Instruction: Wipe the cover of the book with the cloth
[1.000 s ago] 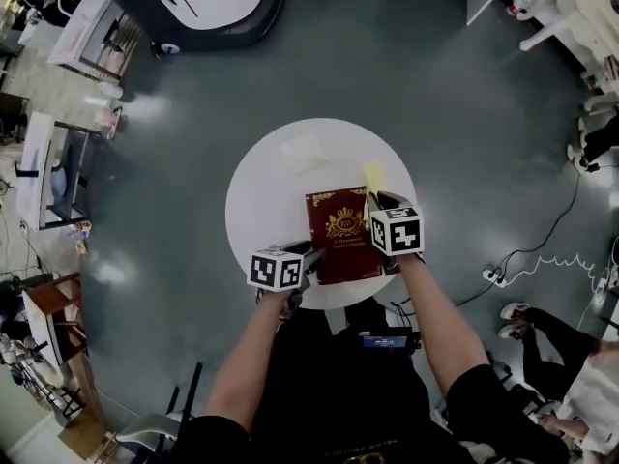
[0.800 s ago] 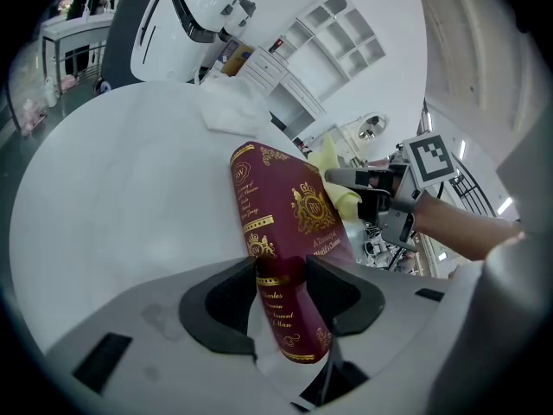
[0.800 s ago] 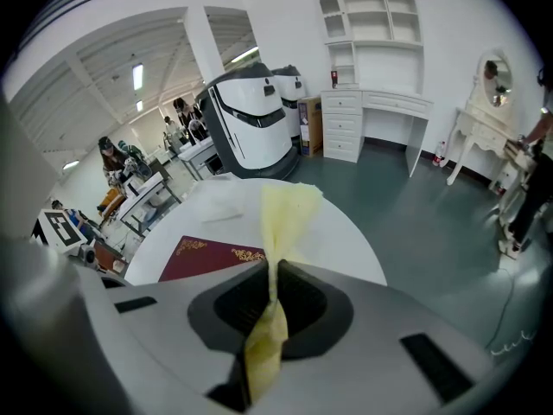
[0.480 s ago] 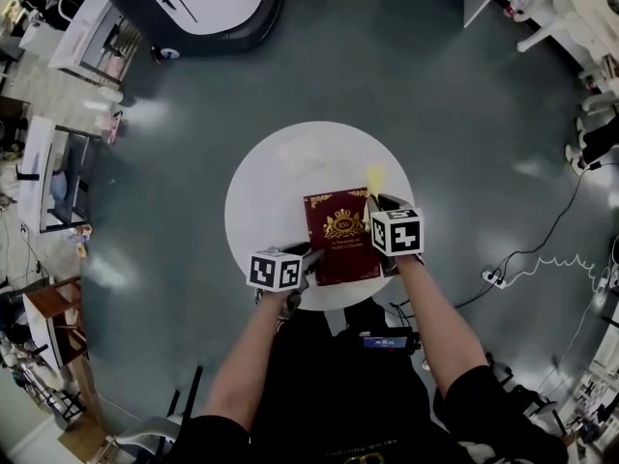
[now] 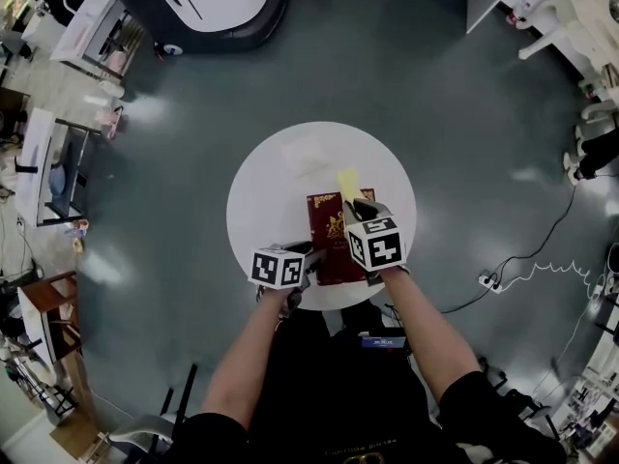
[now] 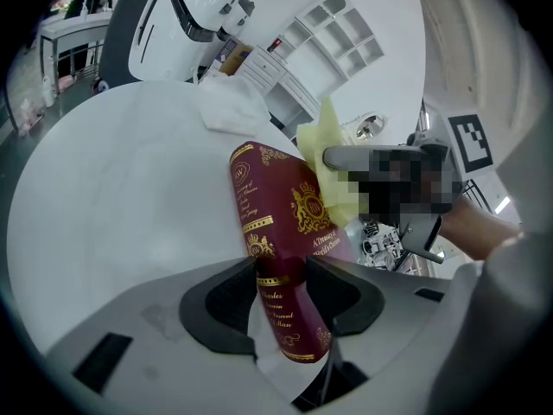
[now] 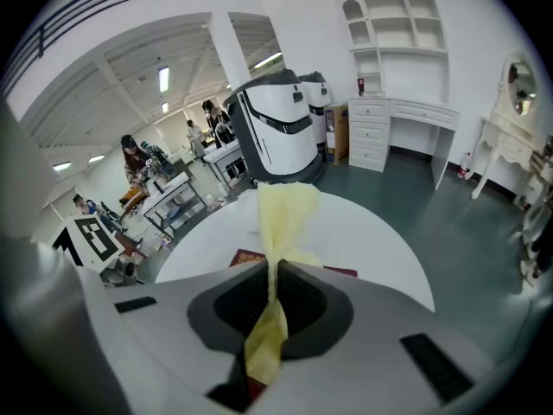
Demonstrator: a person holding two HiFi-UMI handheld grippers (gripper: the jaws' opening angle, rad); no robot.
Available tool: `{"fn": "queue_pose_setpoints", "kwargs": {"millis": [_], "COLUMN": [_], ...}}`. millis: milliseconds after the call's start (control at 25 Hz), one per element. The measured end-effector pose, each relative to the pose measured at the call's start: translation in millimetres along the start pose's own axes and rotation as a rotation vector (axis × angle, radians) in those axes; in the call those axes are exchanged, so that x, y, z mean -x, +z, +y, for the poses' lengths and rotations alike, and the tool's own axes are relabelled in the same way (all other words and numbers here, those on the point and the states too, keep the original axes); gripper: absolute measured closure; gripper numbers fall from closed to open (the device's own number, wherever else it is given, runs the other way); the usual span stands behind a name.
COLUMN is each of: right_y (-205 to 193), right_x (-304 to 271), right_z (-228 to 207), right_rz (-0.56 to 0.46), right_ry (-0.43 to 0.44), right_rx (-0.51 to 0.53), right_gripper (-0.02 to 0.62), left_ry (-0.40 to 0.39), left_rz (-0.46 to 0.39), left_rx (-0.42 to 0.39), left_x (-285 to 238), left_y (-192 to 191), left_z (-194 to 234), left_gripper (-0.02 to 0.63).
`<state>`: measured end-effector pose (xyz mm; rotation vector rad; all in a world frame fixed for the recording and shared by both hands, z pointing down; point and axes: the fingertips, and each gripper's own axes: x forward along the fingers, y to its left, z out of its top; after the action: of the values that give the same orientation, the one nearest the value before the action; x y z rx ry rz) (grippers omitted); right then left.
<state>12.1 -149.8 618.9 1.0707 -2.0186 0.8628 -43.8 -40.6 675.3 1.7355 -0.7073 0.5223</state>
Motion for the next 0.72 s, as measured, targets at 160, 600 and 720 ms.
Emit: {"fn": "queue_pose_setpoints", "kwargs": {"millis": [160, 600, 720], "right_y": [-1, -18, -23], "right_x": [-12, -35, -41], "right_z": [30, 70, 74], "right_rz": [0.03, 0.101, 0.123], "right_ry": [0.048, 0.105, 0.109], "right_rx": [0.033, 0.06, 0.06], "right_gripper": [0.517, 0.517, 0.517], "left_ry": [-0.007, -0.02, -0.021], "left_rz": [0.001, -0.001, -0.001], "left_rx": [0.006, 0.007, 0.009], "left_x": [1, 0, 2], "left_y": [1, 2, 2], "left_z": [0, -2, 0], "left_gripper": [0.428, 0.428, 0.428]}}
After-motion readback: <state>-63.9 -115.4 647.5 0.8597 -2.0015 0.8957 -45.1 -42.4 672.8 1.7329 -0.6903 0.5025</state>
